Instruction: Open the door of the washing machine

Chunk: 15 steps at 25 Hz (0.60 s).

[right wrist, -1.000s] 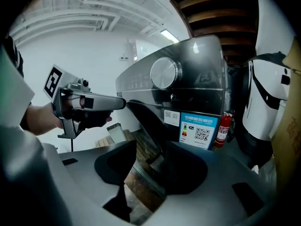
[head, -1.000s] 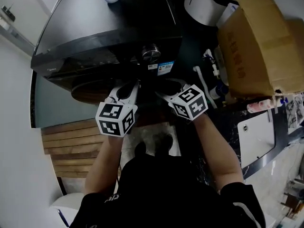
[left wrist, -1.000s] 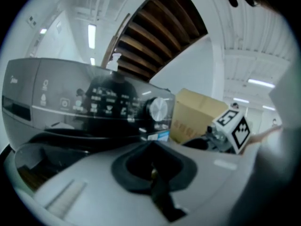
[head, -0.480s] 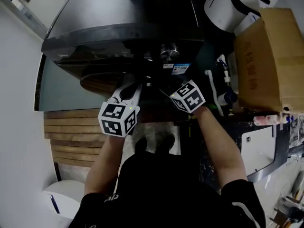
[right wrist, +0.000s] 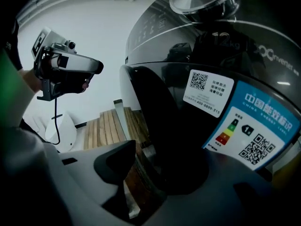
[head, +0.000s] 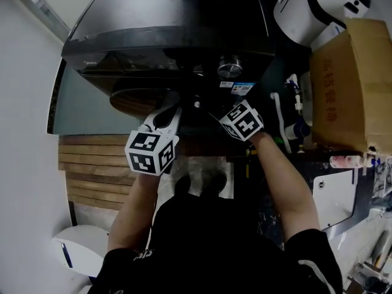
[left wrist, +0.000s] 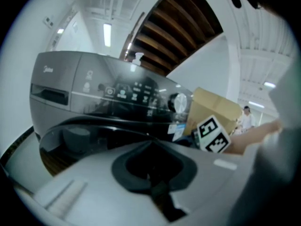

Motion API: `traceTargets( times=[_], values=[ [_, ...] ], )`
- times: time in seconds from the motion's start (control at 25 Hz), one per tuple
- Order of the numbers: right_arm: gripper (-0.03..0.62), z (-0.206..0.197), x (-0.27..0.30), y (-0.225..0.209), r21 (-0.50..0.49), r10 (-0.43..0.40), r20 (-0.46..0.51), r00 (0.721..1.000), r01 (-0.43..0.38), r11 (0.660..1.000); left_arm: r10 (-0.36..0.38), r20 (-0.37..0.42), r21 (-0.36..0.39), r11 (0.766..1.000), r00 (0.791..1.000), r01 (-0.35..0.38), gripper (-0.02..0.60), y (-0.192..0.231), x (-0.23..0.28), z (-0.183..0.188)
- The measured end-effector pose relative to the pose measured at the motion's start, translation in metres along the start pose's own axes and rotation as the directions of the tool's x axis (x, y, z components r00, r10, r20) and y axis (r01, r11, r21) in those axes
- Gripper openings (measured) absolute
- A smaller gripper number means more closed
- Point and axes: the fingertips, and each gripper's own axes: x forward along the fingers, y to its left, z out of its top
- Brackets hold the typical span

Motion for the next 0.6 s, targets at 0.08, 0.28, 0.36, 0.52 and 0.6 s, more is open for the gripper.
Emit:
traceTargets(
  times=[0.08,0.28,0.36,0.52,0.6],
  values=[
    [0.193,0.0,0.001,0.0,-0.029,-0.003,-0.012,1.0,0.002,1.0,0.004,-0.004,-0.004,1.0,1.0,-0.004,0.009,0.003,-0.001,-0.002],
    [0.156,-0.005,0.005,0.003,-0.222,-0.032,-0.087,0.996,0.012,0.975,0.002,-0.016,-0.021,1.0,1.0,-0.002,0.009,0.006,-0.003,-0.009],
    [0.147,-0.006,0.008,0.003,-0.288,-0.046,-0.115,0.992,0.011,0.957,0.003,-0.02,-0.032,0.999,1.0,-0.004,0.009,0.009,-0.004,-0.014],
    [0.13,-0.007,0.01,0.002,-0.329,-0.065,-0.124,0.99,0.021,0.944,0.002,-0.034,-0.058,0.998,0.999,-0.004,0.009,0.011,-0.006,-0.027],
    [0.12,-0.006,0.01,0.001,-0.32,-0.08,-0.102,0.992,0.043,0.947,-0.003,-0.037,-0.066,0.998,0.999,0.0,0.009,0.01,-0.007,-0.031]
  ],
)
